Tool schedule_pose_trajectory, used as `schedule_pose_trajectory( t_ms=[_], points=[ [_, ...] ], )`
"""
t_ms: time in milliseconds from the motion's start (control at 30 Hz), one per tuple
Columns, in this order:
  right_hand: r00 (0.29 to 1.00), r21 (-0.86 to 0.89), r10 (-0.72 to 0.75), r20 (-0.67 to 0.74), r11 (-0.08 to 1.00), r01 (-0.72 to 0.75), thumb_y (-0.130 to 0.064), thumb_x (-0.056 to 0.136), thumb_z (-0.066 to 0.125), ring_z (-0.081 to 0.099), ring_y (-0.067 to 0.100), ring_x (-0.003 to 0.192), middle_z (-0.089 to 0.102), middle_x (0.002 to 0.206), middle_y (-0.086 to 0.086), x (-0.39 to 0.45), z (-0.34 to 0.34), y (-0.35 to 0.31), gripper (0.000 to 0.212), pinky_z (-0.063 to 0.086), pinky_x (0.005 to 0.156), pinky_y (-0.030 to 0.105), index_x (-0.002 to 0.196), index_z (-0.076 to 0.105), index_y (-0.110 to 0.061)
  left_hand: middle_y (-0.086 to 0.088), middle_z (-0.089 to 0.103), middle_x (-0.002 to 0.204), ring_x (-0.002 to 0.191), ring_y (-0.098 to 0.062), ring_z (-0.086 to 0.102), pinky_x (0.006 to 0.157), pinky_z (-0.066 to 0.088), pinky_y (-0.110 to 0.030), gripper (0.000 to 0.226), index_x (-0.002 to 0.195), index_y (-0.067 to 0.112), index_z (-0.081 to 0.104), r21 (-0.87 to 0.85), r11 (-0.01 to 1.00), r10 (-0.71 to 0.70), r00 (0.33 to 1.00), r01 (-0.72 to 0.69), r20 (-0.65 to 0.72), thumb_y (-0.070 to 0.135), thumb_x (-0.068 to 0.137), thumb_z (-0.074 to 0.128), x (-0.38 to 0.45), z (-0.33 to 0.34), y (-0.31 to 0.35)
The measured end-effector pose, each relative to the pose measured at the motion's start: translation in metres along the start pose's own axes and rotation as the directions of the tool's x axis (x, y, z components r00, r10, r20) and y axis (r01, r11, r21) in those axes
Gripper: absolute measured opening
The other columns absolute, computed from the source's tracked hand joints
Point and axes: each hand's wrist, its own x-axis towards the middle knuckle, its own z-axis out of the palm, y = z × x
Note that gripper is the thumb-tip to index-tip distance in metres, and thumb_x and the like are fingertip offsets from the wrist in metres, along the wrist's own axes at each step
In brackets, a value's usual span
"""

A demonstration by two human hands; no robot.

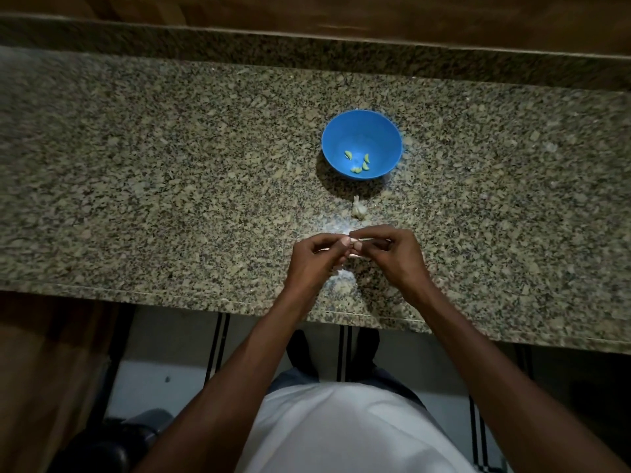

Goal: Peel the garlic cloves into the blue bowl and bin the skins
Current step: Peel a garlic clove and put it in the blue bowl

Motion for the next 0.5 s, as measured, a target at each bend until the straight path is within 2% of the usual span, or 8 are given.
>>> schedule_pose_trajectory(
  t_ms=[133, 200, 300, 433, 500],
  points=[
    [0.999, 0.018, 0.034, 0.009, 0.999, -0.034, -0.008, 0.089, 0.083, 0.080, 0.018, 0.085, 0.082, 0.092, 0.002, -0.001, -0.005, -0.002, 0.011, 0.066, 0.082, 0.039, 0.100, 0.083, -0.010, -0.008, 0.080, 0.096, 0.092, -0.026, 0.077, 0.088, 0.064, -0.047, 0.014, 0.102, 0.008, 0.081, 0.043, 0.998, 0.042, 0.999, -0.041, -0.009, 0.016, 0.090, 0.081, 0.000, 0.002, 0.003],
    [0.999, 0.030, 0.029, 0.037, 0.999, -0.030, -0.011, 0.090, 0.083, 0.080, 0.020, 0.086, 0.082, 0.091, 0.003, -0.002, -0.009, -0.001, 0.012, 0.066, 0.084, 0.040, 0.101, 0.082, -0.009, -0.005, 0.080, 0.097, 0.093, -0.021, 0.078, 0.086, 0.064, -0.042, 0.015, 0.102, 0.008, 0.081, 0.092, 0.993, 0.080, 0.997, -0.080, 0.012, 0.014, 0.089, 0.082, 0.000, 0.003, 0.008],
    [0.997, 0.060, 0.033, 0.063, 0.998, -0.037, -0.014, 0.091, 0.082, 0.080, 0.022, 0.088, 0.082, 0.091, 0.006, -0.001, -0.016, 0.001, 0.013, 0.065, 0.084, 0.041, 0.102, 0.081, -0.008, -0.001, 0.080, 0.096, 0.092, -0.013, 0.077, 0.079, 0.063, -0.027, 0.015, 0.102, 0.009, 0.081, 0.229, 0.960, 0.147, 0.987, -0.159, 0.069, 0.010, 0.087, 0.082, 0.001, 0.006, 0.014],
    [0.994, 0.088, 0.066, 0.091, 0.993, -0.075, -0.014, 0.090, 0.083, 0.080, 0.025, 0.083, 0.081, 0.088, 0.009, -0.001, -0.023, 0.001, 0.016, 0.065, 0.081, 0.039, 0.104, 0.081, -0.006, 0.007, 0.080, 0.091, 0.082, -0.002, 0.075, 0.075, 0.063, -0.024, 0.011, 0.100, 0.015, 0.082, 0.484, 0.823, 0.294, 0.952, -0.296, 0.083, 0.011, 0.091, 0.078, 0.007, 0.009, 0.013],
    [0.991, 0.123, 0.097, 0.094, 0.986, -0.109, -0.013, 0.089, 0.084, 0.080, 0.027, 0.082, 0.081, 0.086, 0.012, 0.000, -0.024, 0.000, 0.018, 0.065, 0.080, 0.039, 0.104, 0.081, -0.003, 0.008, 0.079, 0.088, 0.079, 0.002, 0.073, 0.071, 0.059, -0.016, 0.011, 0.100, 0.015, 0.083, 0.565, 0.746, 0.369, 0.925, -0.352, 0.088, 0.011, 0.092, 0.076, 0.006, 0.012, 0.012]
  ],
)
